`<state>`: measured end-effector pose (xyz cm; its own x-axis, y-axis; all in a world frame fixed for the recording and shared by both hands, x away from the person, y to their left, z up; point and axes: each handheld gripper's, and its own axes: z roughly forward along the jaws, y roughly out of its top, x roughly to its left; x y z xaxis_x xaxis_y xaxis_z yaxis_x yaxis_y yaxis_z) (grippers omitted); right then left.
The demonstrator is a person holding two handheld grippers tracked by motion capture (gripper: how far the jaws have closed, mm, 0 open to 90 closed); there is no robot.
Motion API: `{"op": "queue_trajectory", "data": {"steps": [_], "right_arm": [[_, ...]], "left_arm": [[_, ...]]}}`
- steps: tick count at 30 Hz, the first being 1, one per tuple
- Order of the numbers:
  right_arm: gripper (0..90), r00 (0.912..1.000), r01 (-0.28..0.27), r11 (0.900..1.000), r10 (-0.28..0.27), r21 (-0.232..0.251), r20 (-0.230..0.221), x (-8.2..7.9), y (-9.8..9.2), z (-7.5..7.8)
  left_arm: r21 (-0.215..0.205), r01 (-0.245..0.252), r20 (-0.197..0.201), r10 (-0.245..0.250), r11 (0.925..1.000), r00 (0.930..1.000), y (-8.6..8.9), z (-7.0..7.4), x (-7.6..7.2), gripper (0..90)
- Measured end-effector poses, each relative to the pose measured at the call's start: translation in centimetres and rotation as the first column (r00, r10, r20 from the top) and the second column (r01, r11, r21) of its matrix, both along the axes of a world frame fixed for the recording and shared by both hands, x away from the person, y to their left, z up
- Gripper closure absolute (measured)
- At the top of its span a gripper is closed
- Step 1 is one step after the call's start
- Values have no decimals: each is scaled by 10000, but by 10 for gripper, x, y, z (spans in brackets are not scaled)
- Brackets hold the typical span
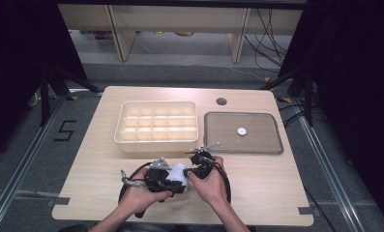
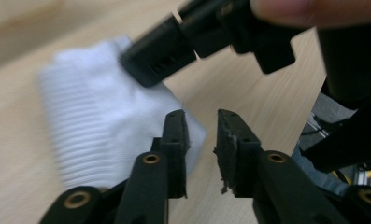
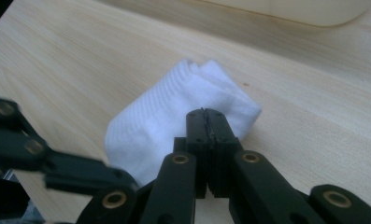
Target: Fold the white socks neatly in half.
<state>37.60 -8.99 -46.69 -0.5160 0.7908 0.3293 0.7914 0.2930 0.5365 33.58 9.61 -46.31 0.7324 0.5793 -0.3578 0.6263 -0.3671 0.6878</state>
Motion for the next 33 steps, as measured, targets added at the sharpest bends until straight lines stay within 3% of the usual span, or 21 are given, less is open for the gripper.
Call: {"op": "queue_trajectory", "data": {"steps": [1,2,3,7,8,10,12,15,20,22,24,26,27,30,33], "right_arm": [[892,9996,28,10000,-26,66,-265,-1,0,2],[891,9999,-72,9999,70,110,141,-1,0,2],[890,9998,-68,10000,67,58,179,-1,0,2],[886,10000,-13,9999,13,105,49,-1,0,-2],[886,10000,-12,10000,12,40,-28,0,0,-3],[886,9998,-12,10000,12,29,-196,-1,1,-3],[886,9998,-33,10000,35,61,-220,-1,1,-3],[885,9998,46,9999,-44,140,-174,-1,1,-4],[885,9994,-159,9997,164,174,-307,0,-2,-8],[886,9996,38,9998,-32,188,-280,-1,-2,-9],[886,9997,46,9998,-42,174,-238,-1,-2,-11],[887,9987,1,9999,5,128,-501,-1,-3,-12],[887,9989,29,9999,-22,133,-468,-1,-4,-12],[888,9987,81,9999,-76,93,-499,-2,-4,-13],[889,9989,-7,9998,16,193,-478,0,-6,-15]], "left_arm": [[-62,-159,195,160,9999,9997,5,5,1,688],[-102,-348,341,351,9993,9988,11,10,2,660],[-160,-583,498,590,9982,9970,16,13,5,629],[379,-1596,814,1562,9864,9844,29,7,25,494],[656,-1506,665,1463,9864,9870,32,2,31,468],[366,-1716,-225,1724,9845,9848,31,-9,40,434],[169,-1549,-921,1558,9878,9835,28,-16,45,424],[209,-1399,-1455,1414,9900,9792,23,-22,47,425],[504,-1334,-1924,1407,9898,9712,20,-28,51,450],[542,-1294,-2084,1380,9901,9683,19,-29,51,456],[582,-1200,-2068,1295,9911,9698,18,-30,51,473],[884,-943,-2066,1109,9916,9721,18,-31,52,481],[718,-1164,-2162,1294,9906,9677,15,-31,51,485],[698,-1034,-2261,1167,9922,9671,13,-31,53,503],[931,-752,-2406,957,9928,9659,14,-31,55,535]]}}
